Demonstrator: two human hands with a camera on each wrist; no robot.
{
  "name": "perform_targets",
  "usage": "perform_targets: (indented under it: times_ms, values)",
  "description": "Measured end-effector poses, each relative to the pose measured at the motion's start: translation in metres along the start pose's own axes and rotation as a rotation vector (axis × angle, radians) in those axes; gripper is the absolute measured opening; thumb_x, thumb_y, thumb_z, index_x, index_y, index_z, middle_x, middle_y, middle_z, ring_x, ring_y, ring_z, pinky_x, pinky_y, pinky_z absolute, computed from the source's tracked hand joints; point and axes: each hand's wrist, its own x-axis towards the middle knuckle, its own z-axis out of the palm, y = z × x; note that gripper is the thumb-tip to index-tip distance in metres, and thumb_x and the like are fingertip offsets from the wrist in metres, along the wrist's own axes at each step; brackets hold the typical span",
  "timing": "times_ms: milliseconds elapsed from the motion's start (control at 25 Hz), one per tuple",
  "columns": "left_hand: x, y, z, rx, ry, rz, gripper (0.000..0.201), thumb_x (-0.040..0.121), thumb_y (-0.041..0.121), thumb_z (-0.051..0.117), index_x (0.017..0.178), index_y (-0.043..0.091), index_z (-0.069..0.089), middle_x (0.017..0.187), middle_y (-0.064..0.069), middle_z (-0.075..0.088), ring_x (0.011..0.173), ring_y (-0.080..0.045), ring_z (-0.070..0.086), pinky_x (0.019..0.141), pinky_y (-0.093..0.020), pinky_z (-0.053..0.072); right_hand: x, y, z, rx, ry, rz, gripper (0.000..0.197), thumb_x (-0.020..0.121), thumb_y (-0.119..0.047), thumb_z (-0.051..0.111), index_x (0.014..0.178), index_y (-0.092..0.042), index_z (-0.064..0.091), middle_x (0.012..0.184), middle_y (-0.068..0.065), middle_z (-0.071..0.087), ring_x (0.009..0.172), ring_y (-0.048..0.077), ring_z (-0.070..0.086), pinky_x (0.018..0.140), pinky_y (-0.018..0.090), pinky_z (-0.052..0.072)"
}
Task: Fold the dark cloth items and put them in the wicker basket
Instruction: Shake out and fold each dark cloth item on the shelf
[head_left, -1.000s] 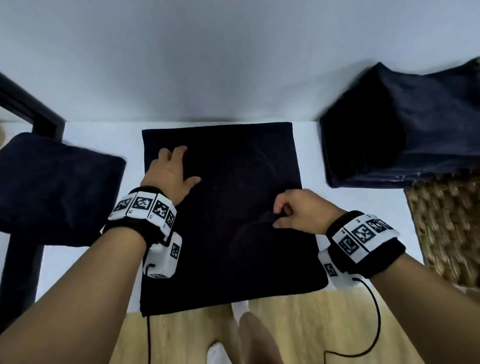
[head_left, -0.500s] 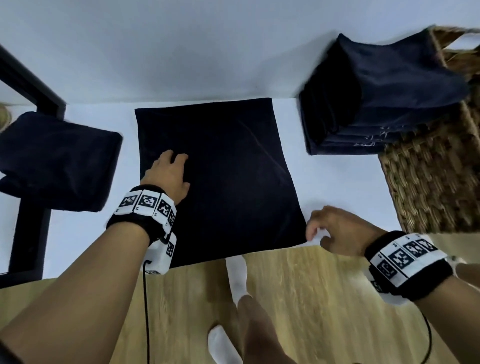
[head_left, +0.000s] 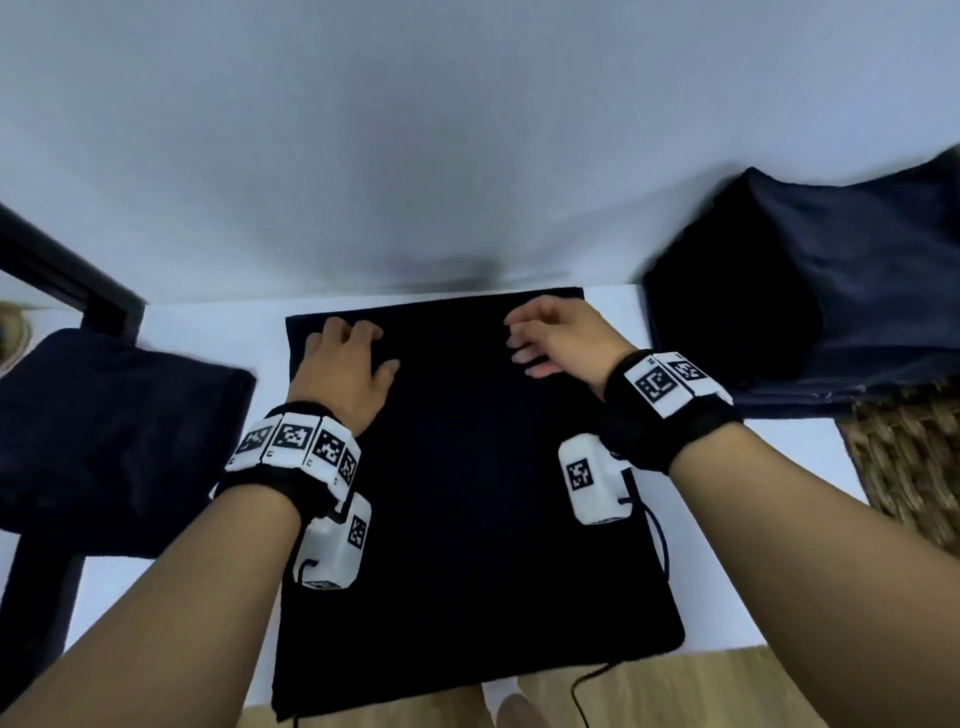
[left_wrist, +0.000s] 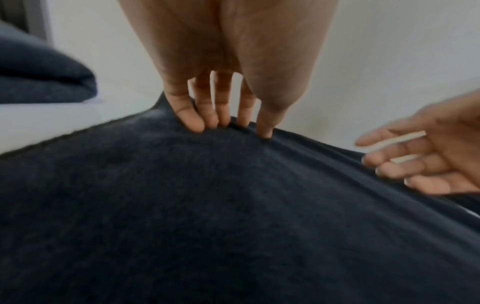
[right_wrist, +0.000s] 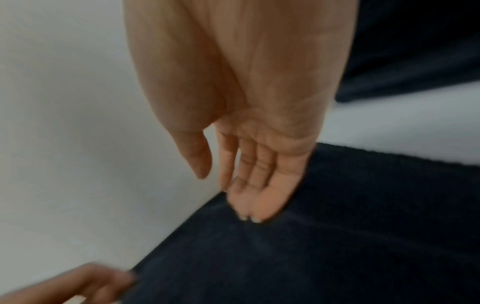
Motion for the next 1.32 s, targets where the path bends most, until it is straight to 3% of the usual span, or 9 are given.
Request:
perform_targets:
  times_ms: [200, 280, 400, 520, 640, 800, 920, 1160, 1320]
  values:
    - [0.012, -0.028, 0.005, -0.134, 0.02, -0.085, 0.055, 0.082, 0.037, 0.07, 0.127, 0.015, 0.048, 0.124, -0.016, 0.044, 0.112, -0.033, 0.05, 0.094, -0.046, 0.046, 0.028, 0.018, -0.034, -0.353, 0.472, 0.001, 0.012, 0.087, -0.012, 0.056, 0.085, -0.02, 0.064, 0.093, 0.01, 0.07, 0.082, 0.026, 0.064, 0.08, 0.036, 0.055]
    - [0.017, -0.023, 0.002, -0.079, 0.013, -0.057, 0.053, 0.083, 0.038, 0.068, 0.128, 0.016, 0.049, 0.126, -0.014, 0.043, 0.114, -0.032, 0.049, 0.093, -0.048, 0.047, 0.025, 0.007, -0.02, -0.325, 0.352, -0.15, 0.011, 0.088, -0.013, 0.058, 0.09, -0.022, 0.064, 0.083, 0.004, 0.068, 0.078, 0.024, 0.066, 0.076, 0.035, 0.055]
    - [0.019, -0.022, -0.001, 0.025, 0.058, -0.014, 0.042, 0.089, 0.038, 0.059, 0.124, 0.014, 0.052, 0.125, -0.015, 0.043, 0.108, -0.038, 0.05, 0.087, -0.051, 0.049, 0.028, 0.0, 0.008, -0.216, -0.027, -0.051, 0.01, 0.091, -0.012, 0.058, 0.096, -0.019, 0.06, 0.081, 0.004, 0.064, 0.069, 0.019, 0.065, 0.068, 0.034, 0.056]
    - [0.024, -0.037, -0.012, 0.02, 0.1, -0.133, 0.031, 0.092, 0.028, 0.057, 0.119, 0.011, 0.055, 0.121, -0.019, 0.045, 0.096, -0.044, 0.056, 0.085, -0.049, 0.047, 0.046, 0.004, -0.019, -0.347, 0.244, 0.016, 0.01, 0.087, -0.013, 0.057, 0.092, -0.021, 0.06, 0.093, 0.01, 0.069, 0.081, 0.031, 0.068, 0.079, 0.042, 0.058]
    - [0.032, -0.043, -0.023, 0.037, 0.122, -0.167, 0.02, 0.092, 0.017, 0.055, 0.109, 0.009, 0.058, 0.111, -0.019, 0.049, 0.089, -0.045, 0.057, 0.08, -0.047, 0.045, 0.044, 0.0, -0.046, -0.689, 0.402, 0.007, 0.016, 0.085, -0.01, 0.054, 0.095, -0.016, 0.066, 0.104, 0.012, 0.068, 0.1, 0.034, 0.062, 0.088, 0.034, 0.049]
    - [0.037, -0.047, -0.033, 0.073, 0.151, -0.077, 0.032, 0.087, 0.005, 0.053, 0.117, 0.015, 0.06, 0.124, -0.01, 0.054, 0.096, -0.042, 0.058, 0.077, -0.047, 0.045, 0.043, 0.006, -0.039, -0.855, 0.383, -0.242, 0.034, 0.085, -0.002, 0.051, 0.111, -0.018, 0.065, 0.114, 0.012, 0.059, 0.1, 0.035, 0.06, 0.084, 0.037, 0.049]
    - [0.04, -0.053, -0.035, 0.131, 0.025, -0.062, 0.046, 0.084, 0.003, 0.054, 0.126, 0.02, 0.055, 0.131, -0.004, 0.051, 0.104, -0.037, 0.057, 0.081, -0.045, 0.046, 0.048, 0.015, -0.039, -0.922, 0.291, -0.209, 0.041, 0.087, -0.003, 0.053, 0.123, -0.02, 0.059, 0.122, 0.01, 0.054, 0.104, 0.034, 0.059, 0.087, 0.04, 0.049]
    - [0.048, -0.049, -0.049, 0.219, -0.025, -0.121, 0.027, 0.084, 0.014, 0.059, 0.11, 0.019, 0.063, 0.119, -0.01, 0.054, 0.103, -0.039, 0.057, 0.081, -0.043, 0.044, 0.043, 0.0, -0.043, -0.936, 0.322, -0.176, 0.026, 0.081, -0.006, 0.058, 0.103, -0.018, 0.062, 0.108, 0.009, 0.059, 0.099, 0.034, 0.06, 0.083, 0.037, 0.049]
    - [0.033, -0.051, -0.071, 0.055, 0.164, -0.141, 0.02, 0.083, 0.014, 0.06, 0.101, 0.02, 0.065, 0.097, -0.014, 0.067, 0.094, -0.037, 0.061, 0.083, -0.042, 0.05, 0.019, -0.018, -0.048, -0.615, 0.51, -0.189, 0.019, 0.076, -0.009, 0.062, 0.086, -0.025, 0.057, 0.087, -0.002, 0.064, 0.088, 0.022, 0.059, 0.081, 0.027, 0.045]
